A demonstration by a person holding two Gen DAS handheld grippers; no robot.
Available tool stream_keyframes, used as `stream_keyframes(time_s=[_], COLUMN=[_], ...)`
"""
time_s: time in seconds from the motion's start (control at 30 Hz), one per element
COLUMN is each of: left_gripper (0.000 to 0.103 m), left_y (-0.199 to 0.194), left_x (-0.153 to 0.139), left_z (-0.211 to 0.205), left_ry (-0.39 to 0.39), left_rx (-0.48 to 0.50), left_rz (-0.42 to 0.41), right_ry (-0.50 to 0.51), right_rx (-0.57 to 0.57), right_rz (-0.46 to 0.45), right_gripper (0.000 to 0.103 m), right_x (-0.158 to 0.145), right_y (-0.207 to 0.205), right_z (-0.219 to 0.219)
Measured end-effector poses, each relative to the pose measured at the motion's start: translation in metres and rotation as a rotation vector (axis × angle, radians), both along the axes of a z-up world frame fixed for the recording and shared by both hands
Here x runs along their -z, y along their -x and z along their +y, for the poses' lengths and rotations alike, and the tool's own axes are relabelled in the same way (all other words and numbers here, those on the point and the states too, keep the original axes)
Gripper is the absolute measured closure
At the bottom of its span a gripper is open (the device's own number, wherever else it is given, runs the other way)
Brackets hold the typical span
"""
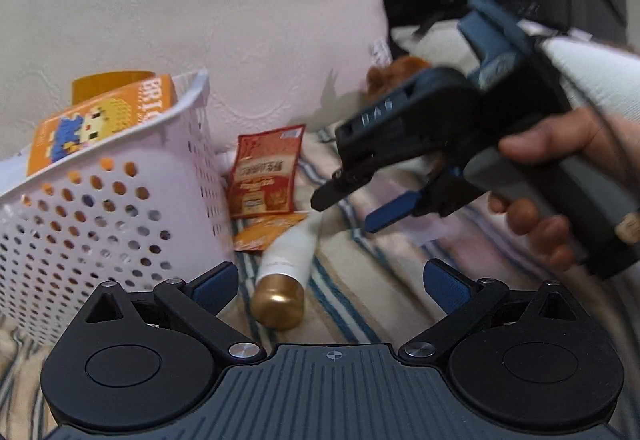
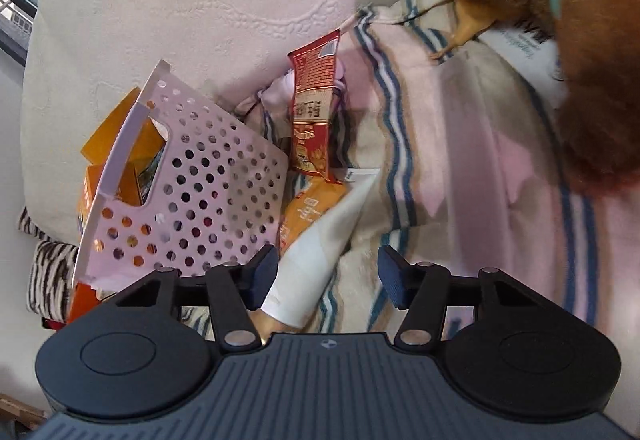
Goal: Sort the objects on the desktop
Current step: 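Move the left tool to the white gold-capped tube and grasp it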
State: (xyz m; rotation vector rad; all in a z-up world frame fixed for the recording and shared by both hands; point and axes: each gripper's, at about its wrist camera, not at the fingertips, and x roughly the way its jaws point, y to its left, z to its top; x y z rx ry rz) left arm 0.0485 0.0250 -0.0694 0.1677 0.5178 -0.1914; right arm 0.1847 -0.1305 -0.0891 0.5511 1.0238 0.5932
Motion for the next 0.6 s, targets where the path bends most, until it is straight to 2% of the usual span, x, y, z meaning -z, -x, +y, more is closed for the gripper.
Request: stream_keyframes(time_s=[0.13, 0.3, 0.47, 0.6], left_gripper=[0.0, 0.005, 0.007, 0.007], left_y=[-0.021, -0.046, -0.057, -0.058], left_x=[0.017, 0.035, 0.037, 0.035], left_z=[0.004, 0.009, 0.025, 0.026], left_ry=[-0.009, 0.001, 0.076, 0.047], left_rx=[-0.064, -0.095, -0.095, -0.074], left_rz=[0.057, 0.188, 0.267, 0.291], right_ry=[-0.02, 0.001, 0.07, 0.075], right_rx=[-0.019, -0.071, -0.141, -0.183], right_rz=[0.028, 0.048, 0.034, 0.06], right_gripper=[0.042, 0.044, 0.052, 0.048], right_x=[0.009, 0.019, 0.019, 0.021], right_y=[-0.013, -0.029, -0.047, -0.06], right_z=[0.005, 0.012, 0.026, 0.035])
